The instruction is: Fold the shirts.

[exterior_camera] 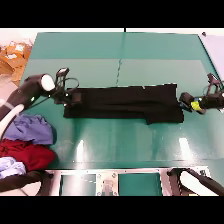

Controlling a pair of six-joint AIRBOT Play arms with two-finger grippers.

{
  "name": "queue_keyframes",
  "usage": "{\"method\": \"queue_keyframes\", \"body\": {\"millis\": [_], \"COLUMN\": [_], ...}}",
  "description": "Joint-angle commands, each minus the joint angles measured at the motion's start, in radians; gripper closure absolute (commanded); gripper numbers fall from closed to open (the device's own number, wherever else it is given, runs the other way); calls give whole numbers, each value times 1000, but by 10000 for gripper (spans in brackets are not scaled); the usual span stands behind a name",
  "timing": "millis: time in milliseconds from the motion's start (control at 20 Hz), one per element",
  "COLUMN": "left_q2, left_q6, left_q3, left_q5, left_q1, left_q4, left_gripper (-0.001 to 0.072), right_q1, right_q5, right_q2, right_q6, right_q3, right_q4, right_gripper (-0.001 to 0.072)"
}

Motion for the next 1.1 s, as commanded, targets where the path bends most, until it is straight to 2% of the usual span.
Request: {"method": "queue_keyframes", "body": {"millis": [0,200,350,400,450,500,600,650,700,900,1050], "left_q2": [-197,-340,-386,-391,-390,-390,-381,-381,-381,-381,-380], "left_q6": [16,16,13,12,8,8,7,7,0,-74,-74], "left_q3": [211,352,393,393,393,399,421,450,478,556,568], "left_q5": [-13,-3,16,19,25,26,14,-13,-47,-196,-246], "left_q1": [16,24,24,24,24,29,50,68,88,167,182], "left_q4": [-15,-20,-26,-25,-24,-19,-3,10,27,57,16], "left_gripper": [684,684,667,286,-1,19,20,20,20,20,20], "right_q1": [24,24,24,23,21,16,-12,-40,-72,-224,-325], "right_q5": [-83,-84,-90,-103,-107,-103,-63,-35,-12,146,287], "right_q2": [-229,-460,-561,-576,-581,-583,-583,-583,-586,-661,-767], "right_q6": [-10,-37,-38,-48,-80,-112,-177,-222,-251,-380,-509], "right_q3": [165,369,449,460,474,495,551,582,606,659,659], "right_q4": [34,58,64,64,64,64,63,63,64,92,251], "right_gripper": [697,697,696,649,488,403,390,234,123,121,121]}}
